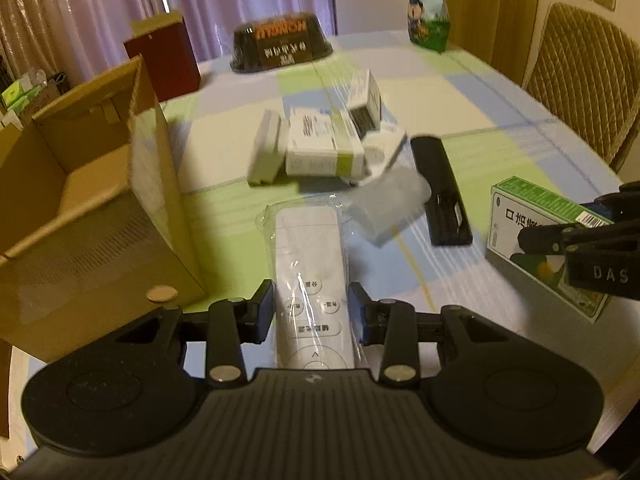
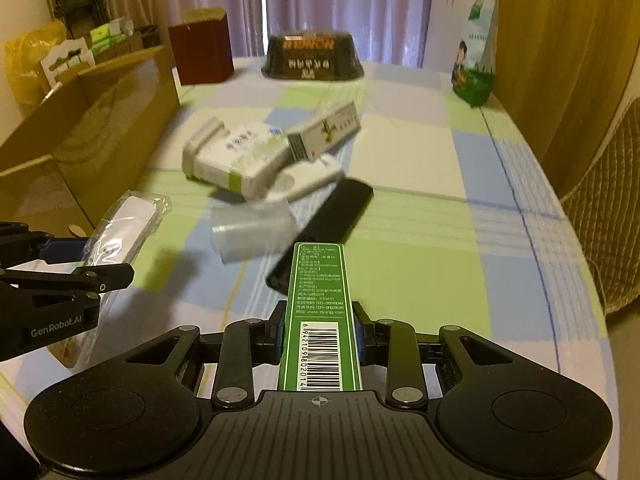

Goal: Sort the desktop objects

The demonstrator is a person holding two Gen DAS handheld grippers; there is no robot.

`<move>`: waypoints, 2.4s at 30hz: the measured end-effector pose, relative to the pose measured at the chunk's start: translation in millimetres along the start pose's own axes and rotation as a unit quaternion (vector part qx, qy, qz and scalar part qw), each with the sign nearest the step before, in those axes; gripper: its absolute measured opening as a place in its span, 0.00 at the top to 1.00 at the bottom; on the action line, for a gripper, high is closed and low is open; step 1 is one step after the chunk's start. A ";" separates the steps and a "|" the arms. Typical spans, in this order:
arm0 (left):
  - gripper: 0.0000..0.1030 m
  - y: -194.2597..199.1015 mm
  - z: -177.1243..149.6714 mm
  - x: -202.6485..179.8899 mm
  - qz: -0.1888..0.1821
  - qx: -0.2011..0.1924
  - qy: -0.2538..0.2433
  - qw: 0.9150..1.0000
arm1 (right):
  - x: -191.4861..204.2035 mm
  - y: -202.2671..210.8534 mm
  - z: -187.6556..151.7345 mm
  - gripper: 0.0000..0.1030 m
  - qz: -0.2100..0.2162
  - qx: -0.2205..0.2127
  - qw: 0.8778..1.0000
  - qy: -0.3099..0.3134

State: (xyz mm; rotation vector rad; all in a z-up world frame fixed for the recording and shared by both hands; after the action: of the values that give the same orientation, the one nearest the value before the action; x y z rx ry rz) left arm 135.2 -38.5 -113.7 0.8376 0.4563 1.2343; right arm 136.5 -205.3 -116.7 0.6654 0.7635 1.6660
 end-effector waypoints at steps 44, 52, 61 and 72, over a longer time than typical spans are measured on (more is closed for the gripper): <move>0.67 37.0 48.5 254.0 0.105 -0.031 0.090 0.990 | 271.0 -57.1 188.6 0.71 0.166 -0.056 0.978 0.110; 0.67 9.6 45.5 263.1 0.091 -0.014 0.098 0.991 | 276.2 -85.1 180.3 0.71 0.161 -0.034 0.979 0.119; 0.67 -5.2 47.0 268.3 0.086 -0.013 0.109 0.990 | 272.5 -101.1 172.0 0.71 0.155 -0.020 0.981 0.118; 0.58 -6.7 45.6 271.4 0.089 -0.014 0.117 0.989 | 273.5 -106.1 169.8 0.71 0.155 -0.012 0.981 0.118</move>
State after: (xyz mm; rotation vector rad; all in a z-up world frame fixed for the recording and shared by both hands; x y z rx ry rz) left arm 252.3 203.6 -55.5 0.7232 0.5605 1.5102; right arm 273.5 102.8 -82.2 0.5971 0.8365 2.0636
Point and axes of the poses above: each gripper's, at about its wrist camera, not at the fingertips, and y roughly against the way its jaws point, x to its left, z to its top, the point moved 5 cm from there along -y, roughly the way its jaws point, and after that the axes turned 2 degrees about -y, right-handed, at the moved point
